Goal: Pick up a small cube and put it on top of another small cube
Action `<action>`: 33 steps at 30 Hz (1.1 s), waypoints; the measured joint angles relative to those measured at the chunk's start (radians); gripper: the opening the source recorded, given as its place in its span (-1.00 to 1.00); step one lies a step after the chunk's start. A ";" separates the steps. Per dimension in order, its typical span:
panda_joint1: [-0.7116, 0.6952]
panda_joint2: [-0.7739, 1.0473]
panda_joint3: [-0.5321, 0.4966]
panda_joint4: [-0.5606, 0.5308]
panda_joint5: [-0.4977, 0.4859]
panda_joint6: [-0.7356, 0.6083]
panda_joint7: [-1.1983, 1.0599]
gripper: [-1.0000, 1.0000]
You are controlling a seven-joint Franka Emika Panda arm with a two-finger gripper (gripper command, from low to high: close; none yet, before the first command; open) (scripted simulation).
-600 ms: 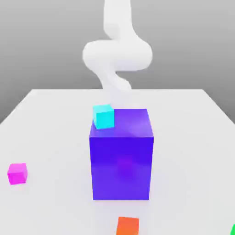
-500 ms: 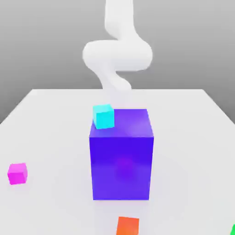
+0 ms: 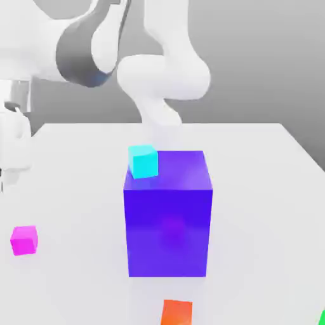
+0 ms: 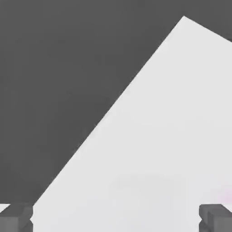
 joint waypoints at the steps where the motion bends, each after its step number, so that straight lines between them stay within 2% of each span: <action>1: -0.024 0.037 -0.010 -0.012 0.013 0.018 0.010 0.00; 6: -0.109 0.225 -0.031 -0.060 0.108 0.110 0.033 0.00; 11: -0.207 0.406 0.081 -0.030 0.232 0.243 -0.050 0.00; 12: -0.223 0.429 0.099 -0.025 0.245 0.261 -0.060 -1.00; 19: -0.225 0.429 0.101 -0.025 0.243 0.261 -0.059 -1.00; 25: -0.137 0.248 0.002 -0.059 0.101 0.116 0.057 -1.00; 33: 0.176 0.317 0.166 0.128 -0.010 -0.017 0.336 -1.00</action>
